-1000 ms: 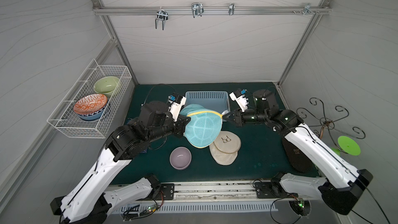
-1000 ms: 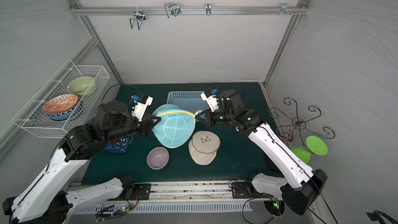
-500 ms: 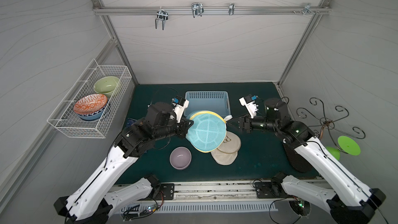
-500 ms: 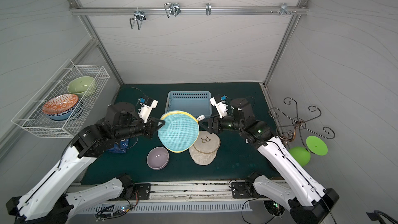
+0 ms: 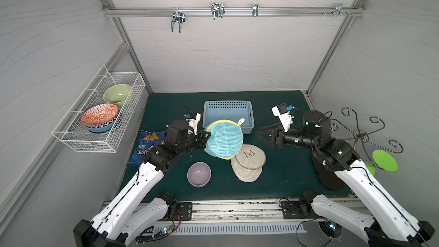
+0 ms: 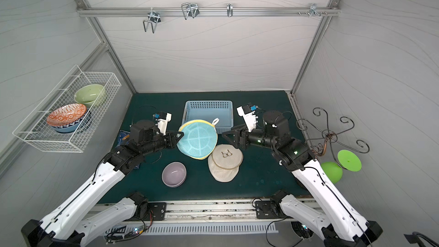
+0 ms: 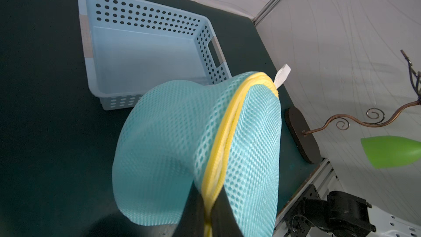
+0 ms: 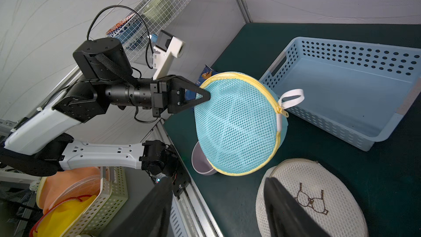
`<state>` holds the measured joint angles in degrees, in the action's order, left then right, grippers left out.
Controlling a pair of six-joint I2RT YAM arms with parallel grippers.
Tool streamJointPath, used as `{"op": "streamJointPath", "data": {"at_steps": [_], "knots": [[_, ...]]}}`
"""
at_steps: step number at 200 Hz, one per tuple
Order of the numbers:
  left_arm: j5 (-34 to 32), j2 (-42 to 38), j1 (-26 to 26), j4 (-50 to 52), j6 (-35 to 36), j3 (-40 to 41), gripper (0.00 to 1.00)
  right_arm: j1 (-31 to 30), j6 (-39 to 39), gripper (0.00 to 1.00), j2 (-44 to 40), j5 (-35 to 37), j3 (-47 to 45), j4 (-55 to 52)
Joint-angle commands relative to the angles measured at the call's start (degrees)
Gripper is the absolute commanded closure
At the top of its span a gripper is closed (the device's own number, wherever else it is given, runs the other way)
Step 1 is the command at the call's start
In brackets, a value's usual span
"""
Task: Turn the laundry bag inside out
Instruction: Place the laundry bag at the center of the board.
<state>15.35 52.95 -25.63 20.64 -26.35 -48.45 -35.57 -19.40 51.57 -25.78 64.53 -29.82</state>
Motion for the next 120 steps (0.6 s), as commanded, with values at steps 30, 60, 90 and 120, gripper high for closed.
{"op": "streamJointPath", "data": {"at_steps": [30,60,90,120], "knots": [[2.4,1.7,4.7,-8.1,-4.8,5.8,1.0,1.0,0.9,0.34,-0.8,0.8,-0.4,2.4],[0.1,5.8,6.2,-9.9,-6.1,7.1,1.0,1.0,0.2,0.33,-0.7,0.1,-1.5,3.9],[0.8,10.1,6.7,-10.3,-7.5,7.4,1.0,1.2,-0.1,0.32,-1.3,1.1,-2.3,4.9],[-2.7,9.0,6.8,-4.9,-7.5,5.2,0.01,1.1,-0.3,0.02,-1.4,3.6,-1.5,3.7]]}}
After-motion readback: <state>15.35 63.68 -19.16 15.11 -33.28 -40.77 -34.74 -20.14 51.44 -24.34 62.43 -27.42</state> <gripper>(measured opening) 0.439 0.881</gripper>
